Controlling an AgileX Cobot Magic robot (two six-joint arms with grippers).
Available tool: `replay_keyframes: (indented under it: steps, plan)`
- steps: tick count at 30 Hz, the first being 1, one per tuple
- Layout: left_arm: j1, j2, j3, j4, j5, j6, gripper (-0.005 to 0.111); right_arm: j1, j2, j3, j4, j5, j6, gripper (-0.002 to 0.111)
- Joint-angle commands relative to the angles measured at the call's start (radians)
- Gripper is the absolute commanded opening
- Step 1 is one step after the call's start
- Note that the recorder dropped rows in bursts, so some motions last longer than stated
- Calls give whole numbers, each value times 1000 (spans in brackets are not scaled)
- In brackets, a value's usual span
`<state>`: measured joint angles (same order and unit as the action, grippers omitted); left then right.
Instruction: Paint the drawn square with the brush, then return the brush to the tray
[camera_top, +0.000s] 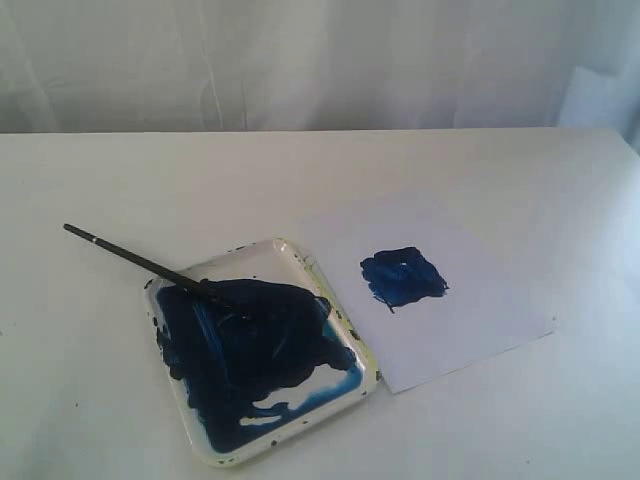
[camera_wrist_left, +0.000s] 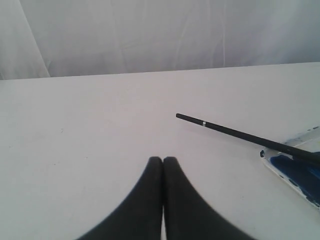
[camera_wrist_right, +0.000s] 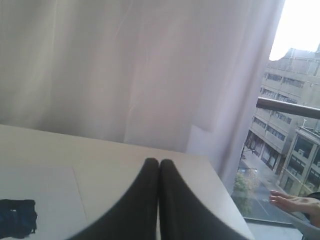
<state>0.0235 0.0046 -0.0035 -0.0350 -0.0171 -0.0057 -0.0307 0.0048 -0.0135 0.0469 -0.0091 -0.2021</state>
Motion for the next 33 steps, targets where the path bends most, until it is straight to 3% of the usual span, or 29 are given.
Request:
replay_keyframes:
  steps: [1, 9, 15, 33]
  plan:
    - [3, -5, 3, -10, 11, 6, 0, 0, -5, 13, 8, 70, 20, 0]
    - [3, -5, 3, -12, 64, -4, 0, 0, -5, 13, 8, 196, 57, 0]
    - [3, -5, 3, -12, 71, -100, 0, 0, -5, 13, 6, 212, 57, 0]
    - [3, -5, 3, -12, 71, -85, 0, 0, -5, 13, 6, 212, 57, 0]
